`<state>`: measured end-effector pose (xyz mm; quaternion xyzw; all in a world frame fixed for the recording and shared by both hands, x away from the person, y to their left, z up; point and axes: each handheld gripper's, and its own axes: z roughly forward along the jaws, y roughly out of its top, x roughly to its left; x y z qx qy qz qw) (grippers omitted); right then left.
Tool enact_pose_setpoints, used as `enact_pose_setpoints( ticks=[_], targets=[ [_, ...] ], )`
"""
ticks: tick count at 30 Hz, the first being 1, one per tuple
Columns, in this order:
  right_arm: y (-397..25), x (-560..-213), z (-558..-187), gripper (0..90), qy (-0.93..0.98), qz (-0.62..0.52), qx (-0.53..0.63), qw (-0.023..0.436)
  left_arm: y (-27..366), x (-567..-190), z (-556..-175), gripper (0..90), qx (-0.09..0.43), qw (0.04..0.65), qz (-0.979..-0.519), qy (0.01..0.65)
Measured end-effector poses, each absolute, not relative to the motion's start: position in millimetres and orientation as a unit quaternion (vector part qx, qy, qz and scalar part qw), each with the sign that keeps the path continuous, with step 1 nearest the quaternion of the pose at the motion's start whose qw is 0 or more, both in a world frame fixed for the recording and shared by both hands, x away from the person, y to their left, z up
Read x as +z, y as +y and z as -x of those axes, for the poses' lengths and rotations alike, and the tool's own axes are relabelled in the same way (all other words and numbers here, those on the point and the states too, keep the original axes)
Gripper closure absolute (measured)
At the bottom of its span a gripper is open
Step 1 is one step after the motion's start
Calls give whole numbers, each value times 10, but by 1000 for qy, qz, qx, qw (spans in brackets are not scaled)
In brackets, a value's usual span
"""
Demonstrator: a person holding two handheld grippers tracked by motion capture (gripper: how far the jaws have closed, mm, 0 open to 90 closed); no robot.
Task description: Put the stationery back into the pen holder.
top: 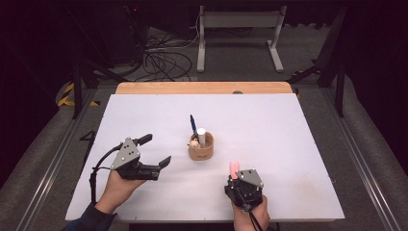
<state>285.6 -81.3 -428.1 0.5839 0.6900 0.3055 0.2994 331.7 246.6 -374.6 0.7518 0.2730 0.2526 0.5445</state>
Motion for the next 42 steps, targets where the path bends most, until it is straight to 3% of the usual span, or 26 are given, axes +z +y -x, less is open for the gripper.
enact_pose_setpoints(
  ticks=[20, 42],
  targets=[
    [-752, -4411, -2808, 476, 677, -604, 301, 295, 2497, -3744, -3332, 71, 250, 545, -751, 277],
    [-765, -4473, -2752, 651, 665, -600, 332, 295, 2506, -3771, -3346, 80, 251, 539, -752, 283]
  ],
)
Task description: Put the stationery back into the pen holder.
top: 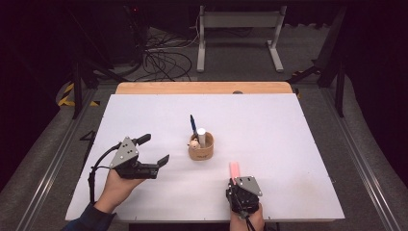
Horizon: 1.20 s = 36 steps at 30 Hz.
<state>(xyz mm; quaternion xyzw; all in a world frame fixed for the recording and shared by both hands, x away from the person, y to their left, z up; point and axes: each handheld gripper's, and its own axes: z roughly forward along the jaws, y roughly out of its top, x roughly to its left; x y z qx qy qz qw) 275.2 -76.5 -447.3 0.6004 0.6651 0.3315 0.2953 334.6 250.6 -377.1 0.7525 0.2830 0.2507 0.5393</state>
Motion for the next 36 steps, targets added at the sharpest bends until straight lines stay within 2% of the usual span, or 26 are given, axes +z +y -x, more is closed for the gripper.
enact_pose_setpoints(
  ticks=[8, 15, 36],
  targets=[
    [-781, -4473, -2754, 657, 669, -595, 334, 295, 2482, -3745, -3298, 103, 254, 548, -749, 272],
    [-879, -4427, -2805, 658, 673, -593, 351, 270, 2451, -3745, -3283, 123, 251, 552, -753, 255],
    [-1151, -4024, -3189, 658, 744, -469, 396, 265, 2193, -3806, -3257, 113, 247, 554, -757, 245]
  ],
)
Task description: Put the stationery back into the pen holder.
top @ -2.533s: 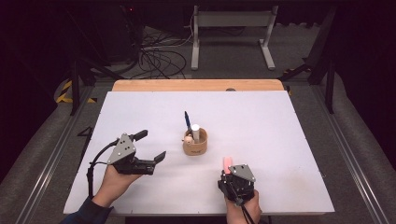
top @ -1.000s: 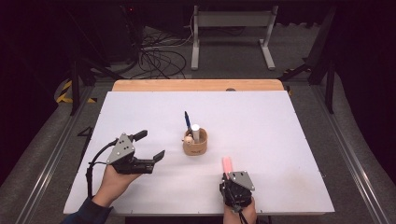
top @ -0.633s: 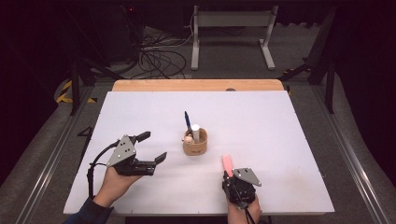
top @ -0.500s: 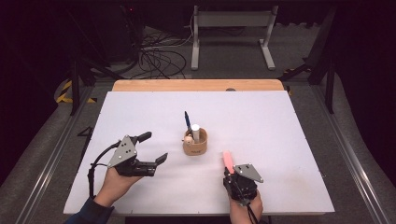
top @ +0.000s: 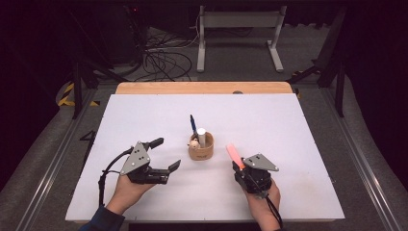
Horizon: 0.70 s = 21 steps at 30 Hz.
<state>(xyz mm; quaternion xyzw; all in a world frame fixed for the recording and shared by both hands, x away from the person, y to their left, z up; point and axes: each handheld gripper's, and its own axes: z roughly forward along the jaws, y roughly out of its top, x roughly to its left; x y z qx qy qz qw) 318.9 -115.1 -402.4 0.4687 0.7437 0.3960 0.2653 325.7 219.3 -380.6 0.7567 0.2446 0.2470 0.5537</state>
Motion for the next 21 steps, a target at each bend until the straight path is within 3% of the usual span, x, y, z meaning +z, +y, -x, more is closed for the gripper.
enact_pose_setpoints(
  ticks=[12, 21],
  targets=[
    [-1273, -3757, -3412, 657, 811, -371, 409, 194, 2014, -3852, -3309, 106, 234, 558, -764, 225],
    [-1276, -3618, -3507, 657, 838, -322, 420, 132, 1846, -3884, -3342, 190, 256, 535, -778, 209]
  ],
)
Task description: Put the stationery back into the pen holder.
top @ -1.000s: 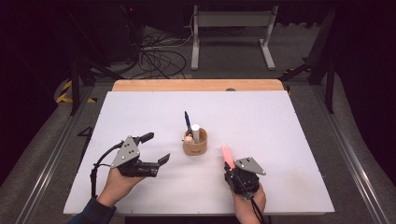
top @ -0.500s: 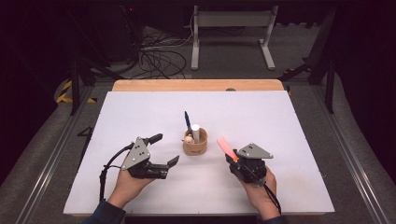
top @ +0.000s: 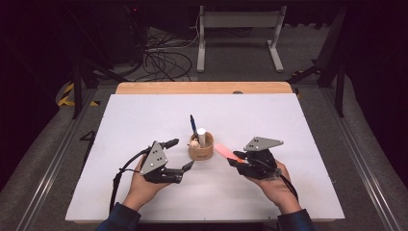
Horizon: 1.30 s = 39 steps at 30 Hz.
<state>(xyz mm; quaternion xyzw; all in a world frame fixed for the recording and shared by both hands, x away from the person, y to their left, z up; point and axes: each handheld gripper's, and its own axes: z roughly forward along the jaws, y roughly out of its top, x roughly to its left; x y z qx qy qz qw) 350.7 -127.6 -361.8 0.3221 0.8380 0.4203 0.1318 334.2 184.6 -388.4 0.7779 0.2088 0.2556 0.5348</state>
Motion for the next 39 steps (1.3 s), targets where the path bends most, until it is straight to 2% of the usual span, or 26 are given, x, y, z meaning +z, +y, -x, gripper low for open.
enact_pose_setpoints(
  ticks=[9, 18, 34, 39],
  targets=[
    [-1256, -3536, -3569, 657, 845, -285, 448, 68, 1661, -3881, -3334, 252, 271, 509, -798, 177],
    [-1202, -3493, -3587, 657, 854, -264, 446, 40, 1456, -3892, -3338, 318, 293, 479, -816, 139],
    [-1145, -3577, -3614, 656, 860, -258, 439, 1, 1233, -3971, -3282, 433, 380, 396, -835, 34],
    [-1143, -3581, -3612, 656, 860, -262, 437, -6, 1192, -3989, -3261, 526, 388, 385, -837, 11]
  ],
)
